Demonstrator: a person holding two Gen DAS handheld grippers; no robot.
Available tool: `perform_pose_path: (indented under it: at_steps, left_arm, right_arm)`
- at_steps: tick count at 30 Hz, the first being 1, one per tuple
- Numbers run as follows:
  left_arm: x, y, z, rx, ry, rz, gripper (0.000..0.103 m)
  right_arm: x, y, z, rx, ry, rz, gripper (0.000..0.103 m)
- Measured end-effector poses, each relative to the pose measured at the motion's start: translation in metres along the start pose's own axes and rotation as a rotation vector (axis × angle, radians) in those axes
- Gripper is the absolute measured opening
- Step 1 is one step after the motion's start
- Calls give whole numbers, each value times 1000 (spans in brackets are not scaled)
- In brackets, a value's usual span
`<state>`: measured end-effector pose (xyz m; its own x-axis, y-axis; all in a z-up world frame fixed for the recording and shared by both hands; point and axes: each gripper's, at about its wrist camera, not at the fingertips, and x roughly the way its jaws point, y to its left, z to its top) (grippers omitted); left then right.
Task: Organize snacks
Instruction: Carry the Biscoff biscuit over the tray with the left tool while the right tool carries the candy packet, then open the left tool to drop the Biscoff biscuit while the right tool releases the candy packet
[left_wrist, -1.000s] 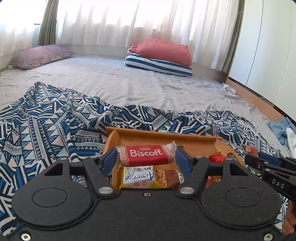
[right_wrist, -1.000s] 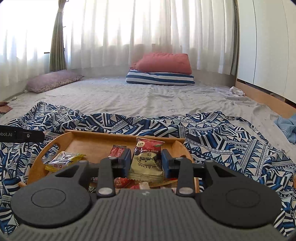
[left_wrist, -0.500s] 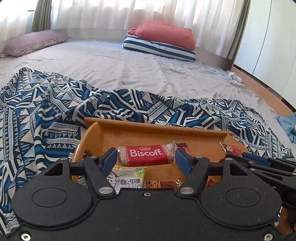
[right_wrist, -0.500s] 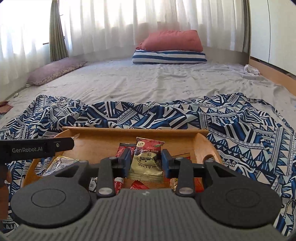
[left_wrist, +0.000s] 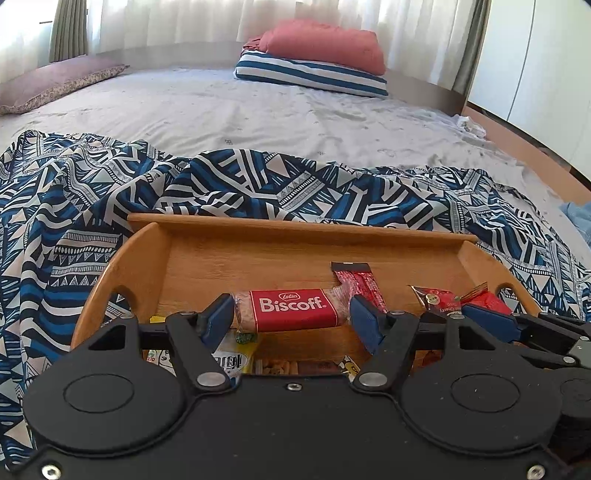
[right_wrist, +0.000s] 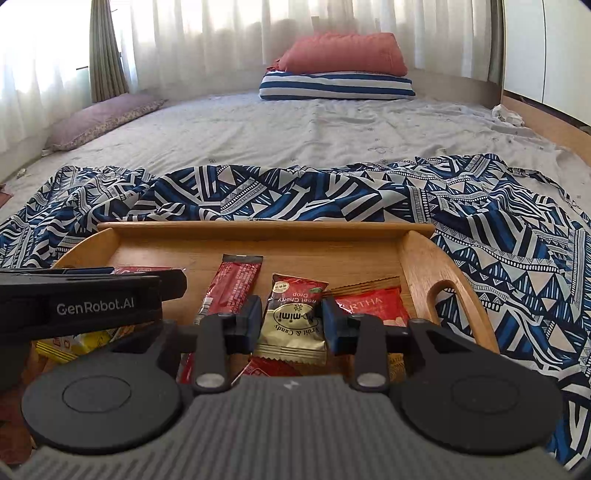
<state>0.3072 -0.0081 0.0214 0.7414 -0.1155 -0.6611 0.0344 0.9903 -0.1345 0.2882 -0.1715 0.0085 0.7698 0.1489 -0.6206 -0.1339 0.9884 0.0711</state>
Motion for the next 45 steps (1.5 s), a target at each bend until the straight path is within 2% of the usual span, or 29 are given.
perform_pose_path:
  at_steps: [8,16,30,33,38,42,44,45]
  left_arm:
    - [10,-2,-5,27,15,29,67]
    - [12,-9,-10,77,-5,53,68]
    - [14,-12,-11,89,-13,61,70]
    - [14,-11,-10,79,-6,72,75]
    - [9,-7,-9,68,8,70,82]
    - [-7,-7,-7,91,-35,93,91]
    - [-16,-7,-5,95,-50,90,92]
    - [-22,-7,-3,96,-55,85,93]
  right_arm:
    - [10,-7,-7,19,20,-2,40]
    - [10,-5,-12,-12,-8,-2,41]
    - [9,-7,-13,-5,-19,4,42]
    - [9,-8,-13,2,-19,8,42]
    - [5,-10,-11,30,-21,22,51]
    - [-9,-7,-7,12,-48,22,52]
    - [-18,-4,-3,-15,-72,12,60]
    - [-22,-2,-2,-27,-83,8,61]
